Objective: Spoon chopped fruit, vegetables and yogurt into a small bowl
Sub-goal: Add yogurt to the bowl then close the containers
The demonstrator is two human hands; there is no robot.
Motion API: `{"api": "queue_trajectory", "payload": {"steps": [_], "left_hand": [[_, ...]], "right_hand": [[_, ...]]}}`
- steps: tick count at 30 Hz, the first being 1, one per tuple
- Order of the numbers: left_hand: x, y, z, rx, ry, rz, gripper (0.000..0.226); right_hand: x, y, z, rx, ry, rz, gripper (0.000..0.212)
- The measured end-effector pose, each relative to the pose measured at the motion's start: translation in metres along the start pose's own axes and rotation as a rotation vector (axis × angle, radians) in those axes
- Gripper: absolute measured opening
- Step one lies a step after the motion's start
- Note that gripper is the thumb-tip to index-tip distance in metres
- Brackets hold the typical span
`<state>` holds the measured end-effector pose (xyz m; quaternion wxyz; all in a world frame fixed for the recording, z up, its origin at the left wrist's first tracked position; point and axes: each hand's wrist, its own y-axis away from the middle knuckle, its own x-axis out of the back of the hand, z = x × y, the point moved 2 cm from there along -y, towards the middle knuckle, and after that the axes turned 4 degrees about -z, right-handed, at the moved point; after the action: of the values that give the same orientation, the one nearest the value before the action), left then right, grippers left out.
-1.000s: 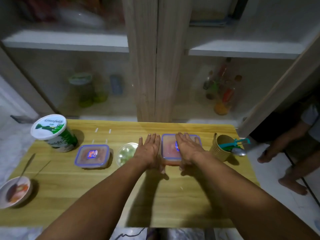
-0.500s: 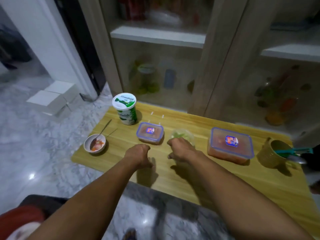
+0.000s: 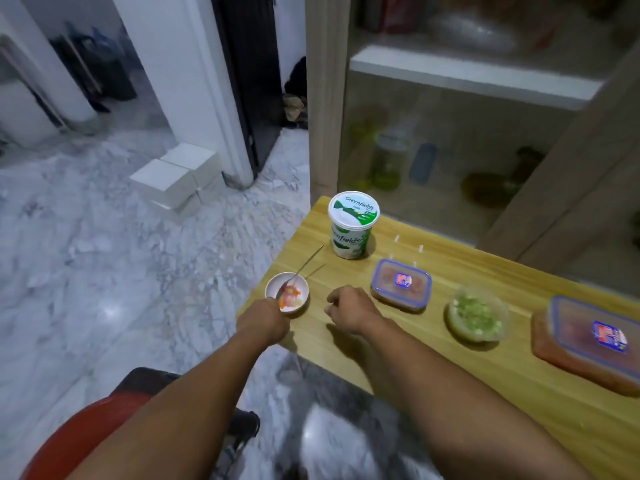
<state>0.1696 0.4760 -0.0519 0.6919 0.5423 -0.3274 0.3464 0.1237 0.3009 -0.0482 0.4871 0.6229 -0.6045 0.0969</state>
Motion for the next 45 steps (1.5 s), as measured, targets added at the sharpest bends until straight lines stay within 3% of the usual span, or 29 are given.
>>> {"api": "queue_trajectory", "payload": {"steps": [8,25,31,40,45], "left_hand": [[0.001,-0.060,-0.034,0.057,0.324,-0.009,0.043],[-0.002,-0.055,-0.026,0.015,0.415,-0.005,0.032],[-0.017,-0.019,0.014,-0.087,0.428,-0.022,0.034],[-0.082,0.029,0.098,-0.225,0.424,-0.100,0.056],[-0.121,0.055,0.146,-0.282,0.360,-0.142,0.054]], "right_hand": [[-0.026,-0.047,-0.035,-0.100,-0.084,0.045,0.028],[-0.026,-0.030,-0.027,-0.198,-0.142,0.140,0.023],[-0.008,0.012,0.013,-0.226,-0.181,0.215,0.016],[0.021,0.091,0.115,-0.279,-0.187,0.247,0.014],[0.034,0.132,0.173,-0.316,-0.208,0.290,0.015]]}}
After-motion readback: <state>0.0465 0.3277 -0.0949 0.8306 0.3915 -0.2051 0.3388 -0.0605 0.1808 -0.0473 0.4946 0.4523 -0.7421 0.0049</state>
